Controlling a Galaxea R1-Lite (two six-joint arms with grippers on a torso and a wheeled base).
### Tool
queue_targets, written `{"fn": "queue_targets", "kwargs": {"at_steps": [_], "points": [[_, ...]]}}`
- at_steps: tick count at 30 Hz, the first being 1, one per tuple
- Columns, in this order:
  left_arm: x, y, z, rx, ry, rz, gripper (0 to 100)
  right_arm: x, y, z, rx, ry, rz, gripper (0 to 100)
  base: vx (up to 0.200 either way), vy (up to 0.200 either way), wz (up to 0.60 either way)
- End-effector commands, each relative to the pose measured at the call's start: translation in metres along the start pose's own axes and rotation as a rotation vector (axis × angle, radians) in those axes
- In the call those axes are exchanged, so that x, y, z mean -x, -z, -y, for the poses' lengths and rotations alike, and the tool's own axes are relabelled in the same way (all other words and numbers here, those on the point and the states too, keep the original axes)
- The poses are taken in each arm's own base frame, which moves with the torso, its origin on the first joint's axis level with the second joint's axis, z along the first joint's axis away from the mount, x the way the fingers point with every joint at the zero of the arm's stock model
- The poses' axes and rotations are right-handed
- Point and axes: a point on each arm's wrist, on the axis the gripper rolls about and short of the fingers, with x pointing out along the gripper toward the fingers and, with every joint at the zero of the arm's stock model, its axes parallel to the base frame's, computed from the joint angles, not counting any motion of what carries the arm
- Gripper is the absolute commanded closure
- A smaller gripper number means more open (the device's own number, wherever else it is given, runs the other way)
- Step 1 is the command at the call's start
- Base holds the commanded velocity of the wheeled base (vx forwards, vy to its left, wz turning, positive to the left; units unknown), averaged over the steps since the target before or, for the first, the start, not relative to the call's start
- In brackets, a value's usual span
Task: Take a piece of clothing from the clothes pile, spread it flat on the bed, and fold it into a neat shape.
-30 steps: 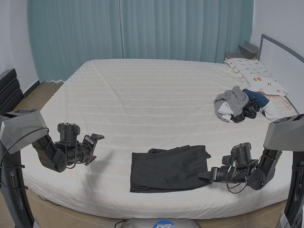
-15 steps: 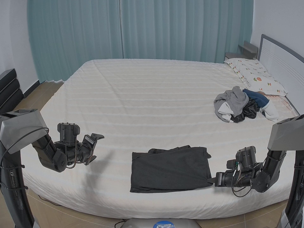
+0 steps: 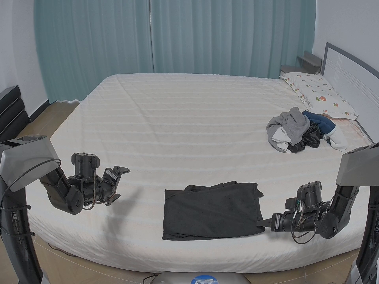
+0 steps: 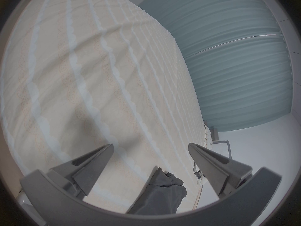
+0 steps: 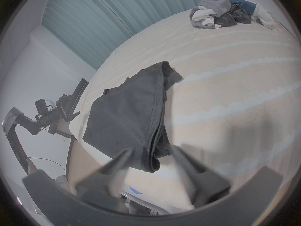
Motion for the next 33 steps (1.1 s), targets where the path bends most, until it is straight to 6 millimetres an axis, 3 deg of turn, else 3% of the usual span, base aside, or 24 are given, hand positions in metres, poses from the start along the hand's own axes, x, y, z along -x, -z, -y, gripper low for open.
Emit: {"fn": "queue_targets", "kwargs": {"at_steps": [1, 6, 9, 18, 23, 33], "points": [[0.000, 0.000, 0.000, 0.000, 0.001, 0.002, 0, 0.005, -0.006, -0.002, -0.003, -0.008, 0.028, 0, 0.000, 0.000, 0.00], [0.000, 0.000, 0.000, 0.000, 0.001, 0.000, 0, 0.025, -0.020, -0.012, -0.045, -0.024, 0.107, 0, 0.000, 0.000, 0.00], [0.000, -0.001, 0.001, 0.002, 0.004, 0.003, 0, 0.045, -0.025, -0.023, -0.156, 0.037, 0.212, 0, 0.000, 0.000, 0.00], [0.002, 0.000, 0.002, 0.000, 0.003, 0.001, 0, 0.083, -0.011, -0.026, -0.298, 0.185, 0.357, 0, 0.000, 0.000, 0.00], [0.002, 0.003, 0.003, -0.009, 0.006, -0.005, 0, 0.088, -0.008, -0.025, -0.381, 0.179, 0.367, 0, 0.000, -0.160, 0.00], [0.000, 0.034, 0.008, -0.052, -0.002, -0.082, 0, 0.090, -0.001, -0.022, -0.402, 0.186, 0.348, 0, 0.000, -0.200, 0.00]]}}
